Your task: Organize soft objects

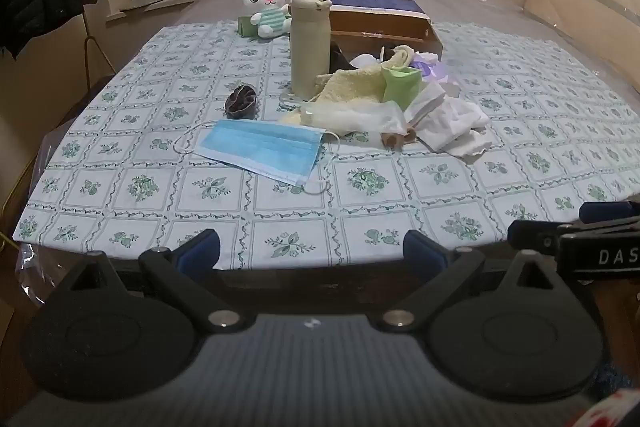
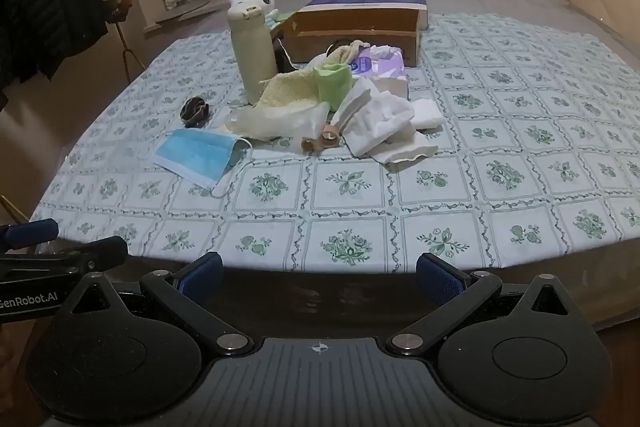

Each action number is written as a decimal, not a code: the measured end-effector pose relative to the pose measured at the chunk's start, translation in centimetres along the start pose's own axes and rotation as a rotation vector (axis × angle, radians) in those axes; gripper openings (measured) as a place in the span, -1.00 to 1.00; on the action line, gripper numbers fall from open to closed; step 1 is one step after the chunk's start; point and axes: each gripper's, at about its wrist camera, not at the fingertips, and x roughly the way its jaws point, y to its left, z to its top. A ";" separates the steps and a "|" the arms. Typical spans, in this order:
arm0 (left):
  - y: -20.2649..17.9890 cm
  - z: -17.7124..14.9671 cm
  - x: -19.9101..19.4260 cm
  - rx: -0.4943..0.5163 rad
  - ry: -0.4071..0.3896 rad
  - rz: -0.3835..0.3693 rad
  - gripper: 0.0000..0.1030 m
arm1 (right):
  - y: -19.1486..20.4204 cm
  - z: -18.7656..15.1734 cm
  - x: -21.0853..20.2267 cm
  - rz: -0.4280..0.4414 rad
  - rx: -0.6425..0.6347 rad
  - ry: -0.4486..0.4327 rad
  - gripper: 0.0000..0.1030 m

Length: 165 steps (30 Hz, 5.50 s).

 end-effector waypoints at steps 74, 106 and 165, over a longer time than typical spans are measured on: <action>0.5 0.0 0.5 0.000 -0.012 0.006 0.90 | 0.4 0.4 0.8 0.006 0.006 -0.006 0.99; 1.1 0.5 2.7 0.016 -0.029 0.031 0.90 | -0.5 1.1 2.4 0.038 0.019 -0.061 0.99; 1.9 5.0 22.5 -0.022 -0.010 0.144 -0.91 | -5.1 7.3 18.6 0.016 -0.021 -0.035 0.73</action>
